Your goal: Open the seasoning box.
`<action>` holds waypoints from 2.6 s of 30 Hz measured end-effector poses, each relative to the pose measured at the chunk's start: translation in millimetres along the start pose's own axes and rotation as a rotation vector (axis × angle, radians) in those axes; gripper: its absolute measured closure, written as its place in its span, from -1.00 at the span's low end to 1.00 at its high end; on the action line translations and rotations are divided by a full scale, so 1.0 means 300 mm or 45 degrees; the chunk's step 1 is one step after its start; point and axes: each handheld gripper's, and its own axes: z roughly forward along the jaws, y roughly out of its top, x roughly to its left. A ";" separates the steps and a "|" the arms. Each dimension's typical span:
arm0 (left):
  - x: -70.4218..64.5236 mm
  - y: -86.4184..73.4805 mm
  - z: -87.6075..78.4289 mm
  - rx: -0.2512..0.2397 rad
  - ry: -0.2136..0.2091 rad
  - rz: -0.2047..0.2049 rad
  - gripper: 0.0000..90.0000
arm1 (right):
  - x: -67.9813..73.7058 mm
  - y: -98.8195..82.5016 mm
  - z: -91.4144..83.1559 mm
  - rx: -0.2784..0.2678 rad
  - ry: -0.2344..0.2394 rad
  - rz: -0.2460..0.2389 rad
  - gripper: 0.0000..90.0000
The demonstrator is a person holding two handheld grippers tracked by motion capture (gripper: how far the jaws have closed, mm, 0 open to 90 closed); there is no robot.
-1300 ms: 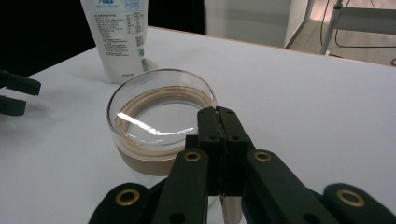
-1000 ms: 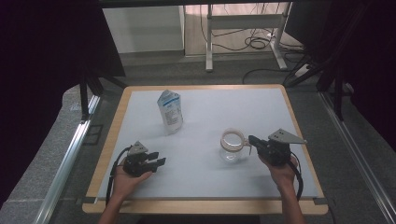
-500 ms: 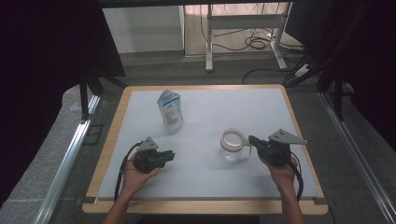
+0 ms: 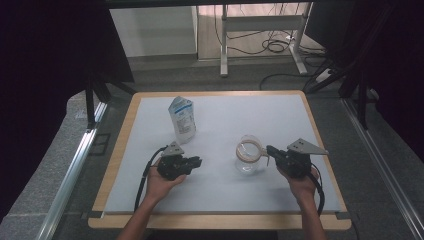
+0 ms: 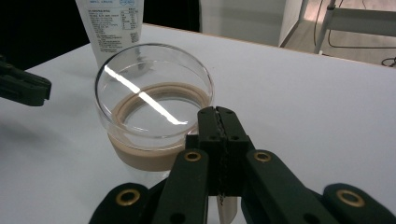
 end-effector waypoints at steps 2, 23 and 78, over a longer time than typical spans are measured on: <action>-0.012 0.024 0.023 -0.012 -0.012 0.014 0.77 | -0.001 -0.001 0.000 -0.002 0.002 0.002 1.00; -0.086 0.159 0.160 -0.018 -0.101 0.090 0.83 | -0.005 -0.002 0.000 -0.005 0.011 0.001 1.00; -0.181 0.245 0.230 -0.056 -0.191 0.127 0.99 | 0.022 -0.105 -0.068 0.011 0.041 0.036 0.47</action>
